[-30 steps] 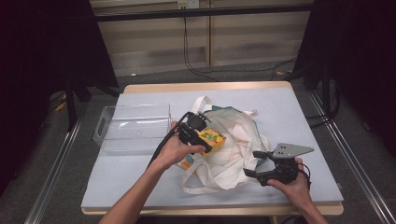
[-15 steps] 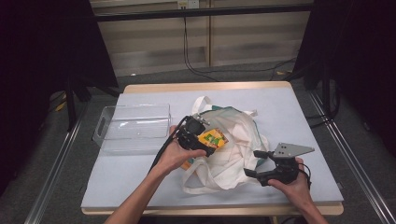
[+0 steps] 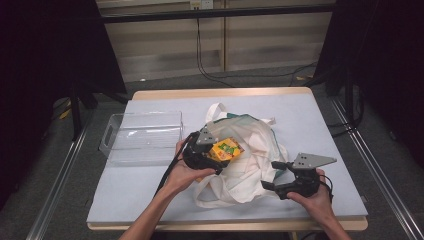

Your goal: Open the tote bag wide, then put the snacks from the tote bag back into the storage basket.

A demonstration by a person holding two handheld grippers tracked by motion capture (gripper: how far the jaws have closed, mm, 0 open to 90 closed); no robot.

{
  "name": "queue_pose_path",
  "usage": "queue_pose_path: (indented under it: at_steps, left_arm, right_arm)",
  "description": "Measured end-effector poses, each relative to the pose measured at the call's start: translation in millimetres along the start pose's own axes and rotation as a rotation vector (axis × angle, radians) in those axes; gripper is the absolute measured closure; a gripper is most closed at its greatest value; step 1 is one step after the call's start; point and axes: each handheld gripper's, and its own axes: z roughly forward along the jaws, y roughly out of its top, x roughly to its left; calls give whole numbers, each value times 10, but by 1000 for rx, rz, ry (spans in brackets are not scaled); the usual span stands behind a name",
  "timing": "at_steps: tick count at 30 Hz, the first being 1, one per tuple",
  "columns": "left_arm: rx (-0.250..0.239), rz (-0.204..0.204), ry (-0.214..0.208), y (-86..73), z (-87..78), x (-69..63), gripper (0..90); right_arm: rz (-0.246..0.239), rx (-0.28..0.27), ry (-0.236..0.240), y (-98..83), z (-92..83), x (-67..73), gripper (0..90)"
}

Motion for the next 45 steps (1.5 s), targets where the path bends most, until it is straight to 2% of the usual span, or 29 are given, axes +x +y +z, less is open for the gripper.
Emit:
queue_pose_path:
  at_steps: [4,6,7,9,11,13,16,17,21,24,28,32,34,35,36,37,40,41,42,44,45]
  left_arm:
    - [0,13,2,-49,1,-8,78]
    - [-19,3,-12,-85,5,-4,73]
    - [-20,8,-33,-117,-3,-3,48]
    - [-57,4,-29,-166,-16,-6,46]
    - [-63,8,-34,-185,-30,2,46]
    - [-101,9,-23,-252,-49,-5,49]
    - [-111,7,-32,-271,-41,-14,56]
    - [-116,27,-32,-273,-36,-31,73]
    - [-128,45,-27,-287,-29,-36,76]
    - [-131,51,-39,-314,9,-41,78]
    - [-139,48,-35,-333,40,-40,70]
    - [-119,52,-15,-348,75,-17,58]
    - [-98,71,1,-372,106,-17,62]
    - [-71,104,29,-392,138,-28,93]
    - [-50,112,30,-427,176,-34,101]
    - [-58,89,13,-460,200,-40,114]
    - [-60,99,25,-438,189,-43,139]
    - [-88,101,33,-424,181,-45,137]
    - [-91,108,22,-421,180,-50,146]
    - [-79,107,30,-421,185,-62,173]
    - [-73,119,27,-423,196,-64,223]
  right_arm:
    - [1,0,0,1,1,-1,211]
    - [-4,-1,-1,1,0,1,211]
    - [-1,2,4,-2,2,4,211]
    - [-3,2,3,-2,-2,7,210]
    - [-3,1,5,0,-5,6,210]
    - [-3,-3,5,2,-7,1,210]
    - [-7,-3,5,5,0,0,209]
    - [-8,-3,8,8,6,7,208]
    - [-9,-4,9,5,-2,12,207]
    - [-6,-8,7,6,-3,-3,207]
    - [1,-6,10,11,12,-11,208]
    - [3,-3,9,8,17,-9,208]
    - [5,-5,9,6,10,-2,208]
    - [3,-6,9,5,3,-1,208]
    - [2,-9,8,4,-1,1,208]
    - [4,-10,9,5,-6,0,208]
    - [-5,-6,14,0,3,-4,208]
    - [-3,-3,16,-3,3,0,208]
    - [-5,0,13,-6,-2,4,208]
    - [-5,-2,14,-7,-10,9,208]
    - [-3,-8,15,-10,-23,8,208]
